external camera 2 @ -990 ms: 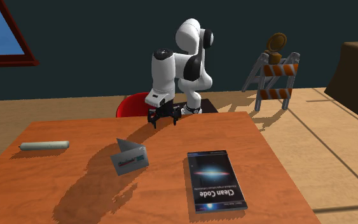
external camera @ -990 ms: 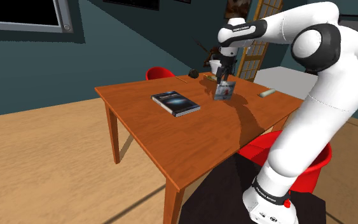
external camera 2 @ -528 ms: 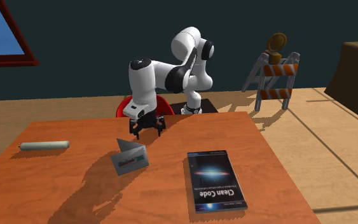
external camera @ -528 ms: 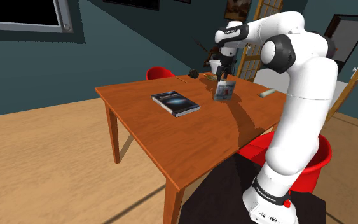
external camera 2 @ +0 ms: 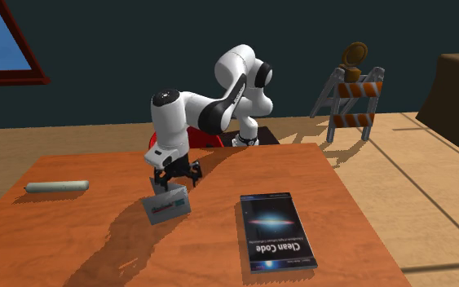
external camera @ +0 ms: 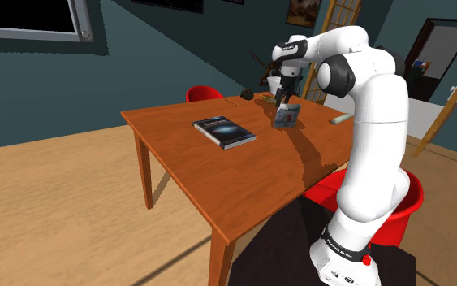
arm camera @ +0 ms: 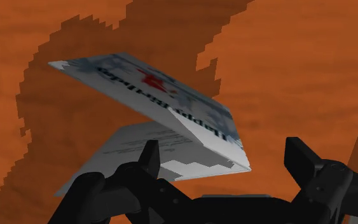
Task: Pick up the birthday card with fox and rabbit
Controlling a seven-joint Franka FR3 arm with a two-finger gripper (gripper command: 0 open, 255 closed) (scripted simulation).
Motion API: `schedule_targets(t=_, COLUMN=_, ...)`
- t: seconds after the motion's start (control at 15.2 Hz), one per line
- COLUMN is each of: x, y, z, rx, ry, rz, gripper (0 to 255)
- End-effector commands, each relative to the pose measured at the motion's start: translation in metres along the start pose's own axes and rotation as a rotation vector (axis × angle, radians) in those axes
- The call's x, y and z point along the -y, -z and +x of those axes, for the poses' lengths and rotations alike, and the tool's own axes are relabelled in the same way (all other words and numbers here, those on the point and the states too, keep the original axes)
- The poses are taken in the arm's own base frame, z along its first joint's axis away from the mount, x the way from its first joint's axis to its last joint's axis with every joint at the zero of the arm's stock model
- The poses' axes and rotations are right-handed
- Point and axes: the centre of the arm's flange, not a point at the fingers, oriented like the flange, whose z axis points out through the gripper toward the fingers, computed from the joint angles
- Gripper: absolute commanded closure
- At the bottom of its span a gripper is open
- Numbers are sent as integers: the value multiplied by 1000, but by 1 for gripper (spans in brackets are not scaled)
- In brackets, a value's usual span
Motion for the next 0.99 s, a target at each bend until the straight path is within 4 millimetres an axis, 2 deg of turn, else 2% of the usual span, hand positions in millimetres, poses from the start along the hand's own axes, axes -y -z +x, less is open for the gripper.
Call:
schedule_targets(t=0.0, x=0, y=-11, z=1, rx=0, ry=0, rz=0, gripper=0)
schedule_targets(t=0.2, x=1, y=-20, z=1, rx=0, ry=0, rz=0, gripper=0)
schedule_targets(t=0.26, x=1, y=-20, z=1, rx=0, ry=0, rz=0, gripper=255)
schedule_targets(t=0.79, x=2, y=-21, z=1, rx=-1, ry=0, rz=0, gripper=255)
schedule_targets(t=0.92, x=0, y=-14, z=1, rx=0, ry=0, rz=0, gripper=255)
